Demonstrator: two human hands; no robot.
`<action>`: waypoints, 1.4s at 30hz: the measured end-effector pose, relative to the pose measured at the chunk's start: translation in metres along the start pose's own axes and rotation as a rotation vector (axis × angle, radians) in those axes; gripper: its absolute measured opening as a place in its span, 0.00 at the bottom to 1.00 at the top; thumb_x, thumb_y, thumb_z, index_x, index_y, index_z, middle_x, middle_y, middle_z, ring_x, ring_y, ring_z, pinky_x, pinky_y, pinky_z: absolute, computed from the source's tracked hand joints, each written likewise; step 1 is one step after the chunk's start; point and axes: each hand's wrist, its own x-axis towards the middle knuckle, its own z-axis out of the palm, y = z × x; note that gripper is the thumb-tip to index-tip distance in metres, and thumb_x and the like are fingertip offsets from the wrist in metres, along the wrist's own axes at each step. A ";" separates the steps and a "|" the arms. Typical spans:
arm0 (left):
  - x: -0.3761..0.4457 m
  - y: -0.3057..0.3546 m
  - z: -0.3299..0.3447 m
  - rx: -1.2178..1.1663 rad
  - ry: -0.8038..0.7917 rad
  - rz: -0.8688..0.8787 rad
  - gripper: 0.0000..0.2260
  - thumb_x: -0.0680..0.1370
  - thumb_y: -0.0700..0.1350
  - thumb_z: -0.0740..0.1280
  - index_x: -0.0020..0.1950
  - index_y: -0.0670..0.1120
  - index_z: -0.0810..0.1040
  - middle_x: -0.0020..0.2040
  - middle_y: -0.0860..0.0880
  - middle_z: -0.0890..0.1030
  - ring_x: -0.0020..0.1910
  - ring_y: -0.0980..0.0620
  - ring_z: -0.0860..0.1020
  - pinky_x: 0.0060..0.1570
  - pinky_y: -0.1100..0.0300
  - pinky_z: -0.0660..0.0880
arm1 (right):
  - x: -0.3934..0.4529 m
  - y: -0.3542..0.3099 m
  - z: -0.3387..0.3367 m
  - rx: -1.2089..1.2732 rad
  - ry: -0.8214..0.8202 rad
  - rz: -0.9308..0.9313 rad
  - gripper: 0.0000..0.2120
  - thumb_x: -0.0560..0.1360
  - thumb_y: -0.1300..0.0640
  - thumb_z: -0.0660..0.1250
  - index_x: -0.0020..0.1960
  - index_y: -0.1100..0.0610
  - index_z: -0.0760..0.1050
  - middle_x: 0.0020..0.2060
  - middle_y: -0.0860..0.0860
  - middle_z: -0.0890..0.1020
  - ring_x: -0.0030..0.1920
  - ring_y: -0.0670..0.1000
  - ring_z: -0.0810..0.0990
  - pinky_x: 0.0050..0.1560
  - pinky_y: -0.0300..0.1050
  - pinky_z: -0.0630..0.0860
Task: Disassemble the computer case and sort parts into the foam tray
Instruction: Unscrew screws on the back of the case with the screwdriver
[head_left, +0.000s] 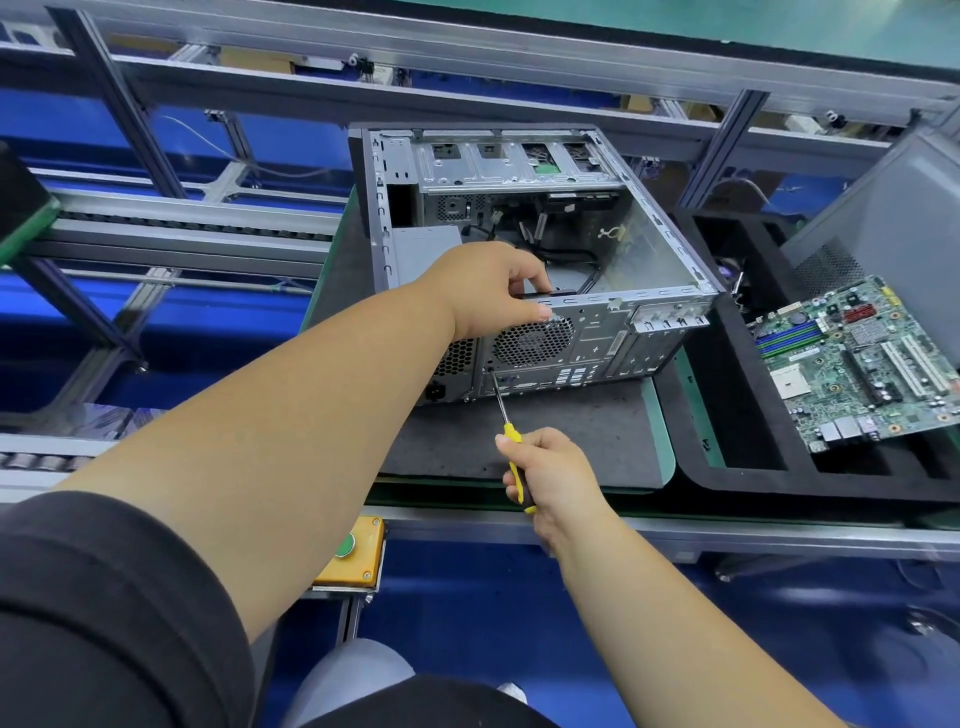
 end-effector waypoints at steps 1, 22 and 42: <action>0.000 0.000 0.000 -0.002 0.000 0.002 0.12 0.75 0.58 0.69 0.57 0.59 0.80 0.50 0.54 0.80 0.47 0.54 0.76 0.48 0.60 0.71 | -0.001 -0.002 0.000 -0.105 0.044 -0.054 0.11 0.76 0.56 0.72 0.43 0.56 0.71 0.38 0.53 0.78 0.31 0.49 0.76 0.29 0.40 0.76; 0.000 -0.002 0.001 -0.039 -0.005 -0.004 0.12 0.74 0.58 0.70 0.56 0.59 0.80 0.51 0.54 0.80 0.50 0.53 0.77 0.53 0.56 0.75 | -0.006 -0.014 0.002 -0.024 -0.145 0.081 0.10 0.80 0.52 0.66 0.50 0.59 0.75 0.28 0.51 0.80 0.29 0.48 0.79 0.31 0.42 0.76; 0.001 -0.001 0.000 -0.027 -0.006 -0.002 0.12 0.74 0.58 0.70 0.56 0.59 0.80 0.51 0.53 0.80 0.50 0.53 0.77 0.53 0.57 0.75 | -0.001 -0.020 -0.006 0.175 -0.240 0.204 0.23 0.81 0.48 0.60 0.40 0.63 0.83 0.37 0.56 0.81 0.27 0.48 0.72 0.29 0.40 0.71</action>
